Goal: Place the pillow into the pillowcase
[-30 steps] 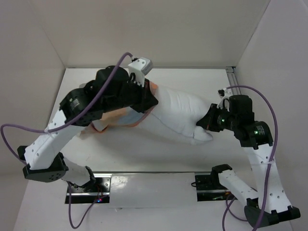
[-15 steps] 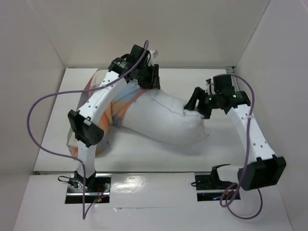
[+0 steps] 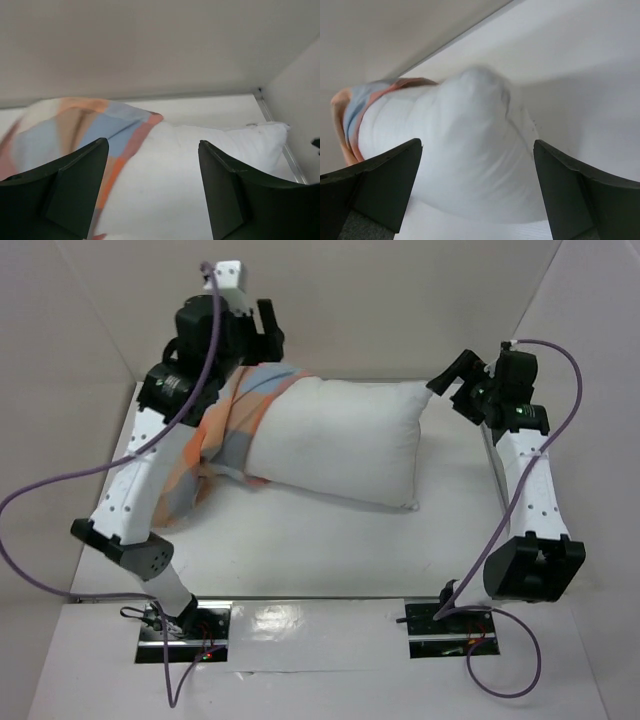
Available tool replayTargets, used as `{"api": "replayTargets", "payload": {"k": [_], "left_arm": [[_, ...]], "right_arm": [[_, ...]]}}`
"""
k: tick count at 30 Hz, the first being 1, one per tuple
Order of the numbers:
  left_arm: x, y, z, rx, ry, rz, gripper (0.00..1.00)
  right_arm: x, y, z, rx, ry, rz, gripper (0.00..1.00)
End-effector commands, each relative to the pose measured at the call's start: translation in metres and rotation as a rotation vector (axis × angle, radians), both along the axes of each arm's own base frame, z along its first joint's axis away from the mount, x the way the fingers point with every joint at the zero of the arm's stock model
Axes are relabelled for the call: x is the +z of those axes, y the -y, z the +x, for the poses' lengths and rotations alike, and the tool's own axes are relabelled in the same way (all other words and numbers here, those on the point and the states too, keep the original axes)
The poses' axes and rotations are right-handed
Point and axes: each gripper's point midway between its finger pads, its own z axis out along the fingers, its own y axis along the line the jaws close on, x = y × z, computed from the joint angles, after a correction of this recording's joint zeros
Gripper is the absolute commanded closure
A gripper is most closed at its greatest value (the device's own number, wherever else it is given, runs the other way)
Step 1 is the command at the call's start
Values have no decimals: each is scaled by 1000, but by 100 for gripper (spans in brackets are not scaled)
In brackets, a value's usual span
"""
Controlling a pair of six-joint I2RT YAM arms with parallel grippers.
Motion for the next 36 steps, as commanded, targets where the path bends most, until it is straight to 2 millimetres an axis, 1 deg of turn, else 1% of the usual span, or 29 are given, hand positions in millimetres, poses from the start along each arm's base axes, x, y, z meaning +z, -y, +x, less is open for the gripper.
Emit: {"api": "replayTargets", "payload": {"k": [1,2,3,4,5,6,7,8,9,10,11,12,13,16,17,18,19,20,21,23,24,25,26,28,29,31,32,33,36], "left_arm": [[-5,-45,15,189,28,84,15],[-18,-46,12,187,-14,110,19],[-32,-48,12,179,-52,129,21],[-44,-48,11,181,-86,136,21],[-61,-45,13,167,-127,156,21],[-84,-44,14,168,-176,175,19],[-94,-44,12,174,-206,172,19],[-101,-42,12,163,-222,177,18],[-117,-40,13,154,-255,193,16],[-121,-41,13,162,-262,200,14],[-127,-42,14,173,-280,206,13],[-131,-39,15,172,-286,215,13],[-142,-42,18,197,-308,241,12],[-160,-47,24,234,-341,283,12],[-172,-49,27,268,-361,324,12],[-176,-53,30,293,-365,342,12],[-181,-52,31,305,-368,361,12],[-185,-58,34,343,-370,387,12],[-199,-59,38,357,-391,414,12],[-216,-70,42,426,-405,477,12],[-221,-69,47,416,-402,498,12],[-240,-69,52,423,-432,532,12],[-249,-72,53,439,-449,563,13],[-257,-79,54,501,-457,578,16],[-260,-80,55,512,-459,591,20],[-256,-84,57,522,-454,582,24],[-254,-82,59,515,-451,571,28],[-258,-81,59,513,-458,577,34],[-255,-94,61,549,-460,570,42]], "right_arm": [[25,20,-8,-50,93,-160,0],[23,20,-11,-46,93,-170,0],[12,13,-13,-5,74,-177,0],[7,3,-14,33,67,-176,0],[-8,-5,-11,68,37,-178,0],[-15,-13,-8,97,23,-187,0],[-23,-29,-7,150,6,-203,0],[-30,-35,-4,168,-15,-216,0],[-44,-45,3,196,-60,-228,0],[-51,-48,7,208,-79,-244,0],[-58,-44,11,192,-105,-256,0],[-71,-47,16,197,-142,-262,0],[-77,-47,17,199,-156,-261,0],[-88,-43,23,182,-182,-275,0],[-92,-43,22,178,-194,-267,0],[-92,-41,22,170,-196,-273,0],[-97,-41,20,171,-208,-273,0],[-102,-41,18,173,-220,-273,0],[-97,-41,19,170,-202,-273,0],[-100,-41,17,172,-211,-273,0],[-104,-43,15,181,-219,-266,0],[-104,-38,16,171,-220,-265,0],[-104,-38,16,171,-220,-265,0],[-108,-40,14,179,-230,-259,0],[-110,-36,15,170,-228,-258,0],[-114,-36,13,171,-239,-257,0],[-119,-32,11,169,-251,-249,0],[-122,-32,11,170,-254,-249,0],[-129,-26,12,160,-266,-226,0]]}}
